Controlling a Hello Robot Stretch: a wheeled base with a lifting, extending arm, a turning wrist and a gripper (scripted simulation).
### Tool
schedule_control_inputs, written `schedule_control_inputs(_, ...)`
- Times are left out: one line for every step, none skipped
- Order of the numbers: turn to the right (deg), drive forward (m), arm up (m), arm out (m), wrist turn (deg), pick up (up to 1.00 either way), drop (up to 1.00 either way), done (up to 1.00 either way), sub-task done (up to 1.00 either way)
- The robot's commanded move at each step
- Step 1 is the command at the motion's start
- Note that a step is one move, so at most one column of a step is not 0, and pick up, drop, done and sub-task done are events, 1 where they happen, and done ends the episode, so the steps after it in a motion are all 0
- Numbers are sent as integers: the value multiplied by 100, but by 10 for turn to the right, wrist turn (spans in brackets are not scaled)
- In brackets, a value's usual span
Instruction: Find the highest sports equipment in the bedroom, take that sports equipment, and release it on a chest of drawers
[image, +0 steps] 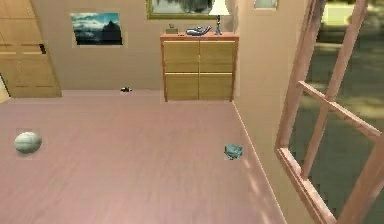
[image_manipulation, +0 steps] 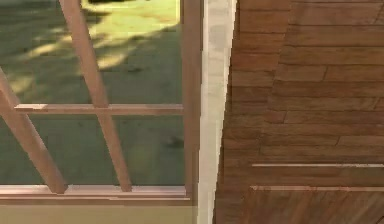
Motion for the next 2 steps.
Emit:
schedule_control_inputs(-270, 0, 0, 0, 0, 0, 0, 0, 0)
schedule_control_inputs(0, 100, 0, 0, 0, 0, 0, 0, 0)
